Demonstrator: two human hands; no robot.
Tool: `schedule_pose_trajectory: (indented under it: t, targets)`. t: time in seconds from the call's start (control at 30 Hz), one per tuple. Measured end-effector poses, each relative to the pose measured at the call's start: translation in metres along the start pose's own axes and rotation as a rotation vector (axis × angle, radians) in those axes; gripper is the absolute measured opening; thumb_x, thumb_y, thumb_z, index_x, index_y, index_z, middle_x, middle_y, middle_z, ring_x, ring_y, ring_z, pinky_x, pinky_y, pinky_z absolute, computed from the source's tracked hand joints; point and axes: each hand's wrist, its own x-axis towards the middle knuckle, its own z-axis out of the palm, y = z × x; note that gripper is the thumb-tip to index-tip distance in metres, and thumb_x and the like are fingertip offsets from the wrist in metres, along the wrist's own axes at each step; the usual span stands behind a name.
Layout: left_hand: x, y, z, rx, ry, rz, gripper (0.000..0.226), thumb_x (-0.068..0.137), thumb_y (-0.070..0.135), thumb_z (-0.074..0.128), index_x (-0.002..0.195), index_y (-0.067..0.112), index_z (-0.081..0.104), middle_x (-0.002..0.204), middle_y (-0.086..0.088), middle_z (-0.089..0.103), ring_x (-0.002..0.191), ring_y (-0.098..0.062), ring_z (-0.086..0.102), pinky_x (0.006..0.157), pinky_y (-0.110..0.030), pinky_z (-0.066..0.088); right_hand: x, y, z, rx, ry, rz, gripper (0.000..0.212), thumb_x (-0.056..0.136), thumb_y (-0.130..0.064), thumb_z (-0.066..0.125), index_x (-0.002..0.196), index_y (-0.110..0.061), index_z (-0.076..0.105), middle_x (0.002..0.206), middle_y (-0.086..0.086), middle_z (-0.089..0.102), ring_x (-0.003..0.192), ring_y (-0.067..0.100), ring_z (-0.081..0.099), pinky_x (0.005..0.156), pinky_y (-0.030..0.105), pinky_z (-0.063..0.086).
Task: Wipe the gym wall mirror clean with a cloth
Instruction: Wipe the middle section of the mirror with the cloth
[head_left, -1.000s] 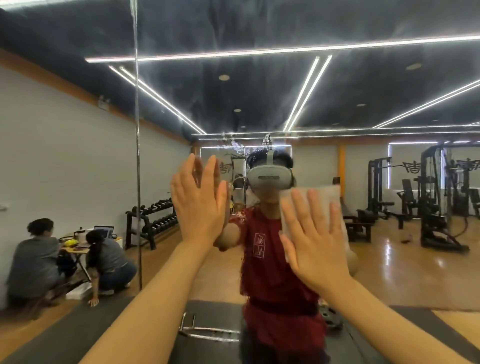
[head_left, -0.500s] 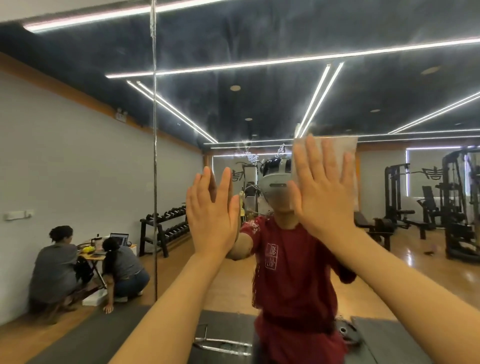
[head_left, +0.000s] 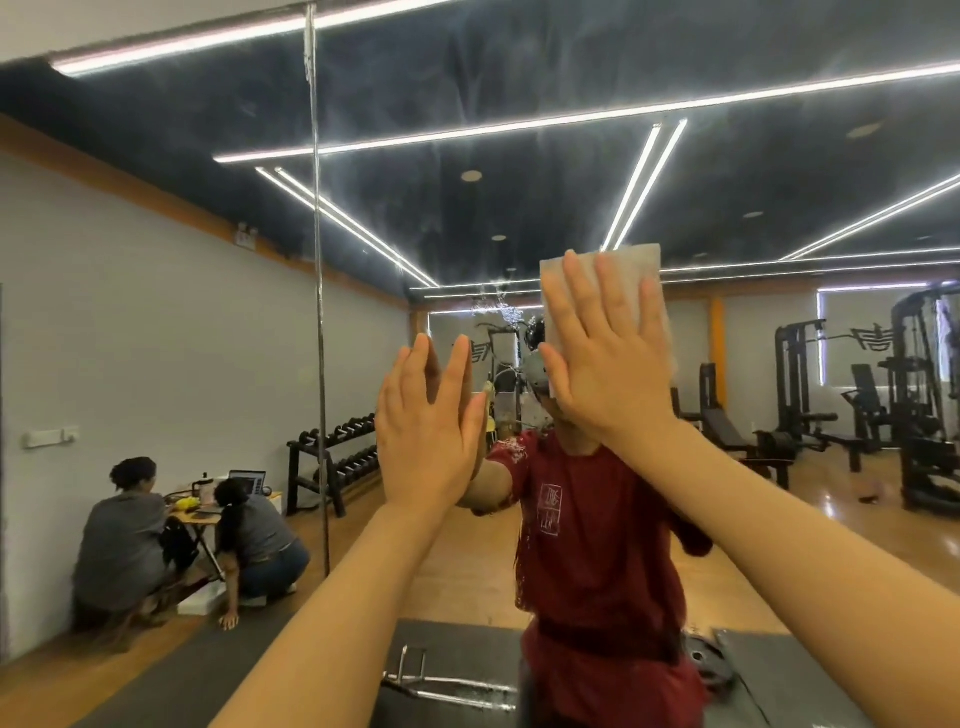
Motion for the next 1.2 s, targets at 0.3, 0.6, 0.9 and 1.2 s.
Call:
schedule_pose_trajectory:
  t: [0.3, 0.6, 0.9, 1.2]
  targets:
    - [-0.002, -0.008, -0.013, -0.027, -0.097, 0.007, 0.062, 0.097, 0.055, 0.026, 0.154, 0.036, 0.011, 0.162, -0.011, 0.011, 0.149, -0.032, 0.012, 0.116, -0.046, 0.014, -0.109, -0.016, 0.016, -0.027, -0.060, -0.226, 0.066, 0.098, -0.044, 0.033, 0.156, -0.015, 0.020, 0.165, 0.009, 0.009, 0.151, 0.033, 0.008, 0.117, 0.063, 0.012]
    - [-0.008, -0.071, -0.033, 0.037, -0.190, -0.156, 0.068, 0.095, 0.060, 0.030, 0.155, 0.039, 0.007, 0.165, -0.003, -0.007, 0.152, -0.022, -0.008, 0.119, -0.042, 0.002, -0.008, -0.057, 0.011, 0.056, -0.068, -0.094, 0.064, 0.101, -0.046, 0.018, 0.158, -0.018, 0.013, 0.165, 0.008, 0.005, 0.152, 0.031, 0.001, 0.119, 0.061, 0.005]
    - [-0.007, -0.079, -0.033, 0.004, -0.222, -0.145, 0.073, 0.093, 0.058, 0.043, 0.153, 0.043, 0.006, 0.165, -0.001, -0.002, 0.152, -0.021, -0.002, 0.119, -0.044, 0.012, -0.098, -0.060, 0.021, 0.024, -0.045, -0.284, 0.066, 0.096, -0.043, 0.033, 0.156, -0.016, 0.022, 0.164, 0.009, 0.012, 0.151, 0.033, 0.008, 0.117, 0.062, 0.014]
    - [-0.008, -0.084, -0.034, 0.007, -0.210, -0.125, 0.076, 0.083, 0.069, 0.026, 0.152, 0.048, 0.002, 0.165, 0.000, 0.000, 0.151, -0.025, 0.006, 0.118, -0.050, 0.023, 0.019, -0.053, 0.008, -0.004, -0.043, -0.164, 0.066, 0.099, -0.048, 0.021, 0.157, -0.016, 0.017, 0.165, 0.009, 0.011, 0.151, 0.033, 0.007, 0.117, 0.062, 0.010]
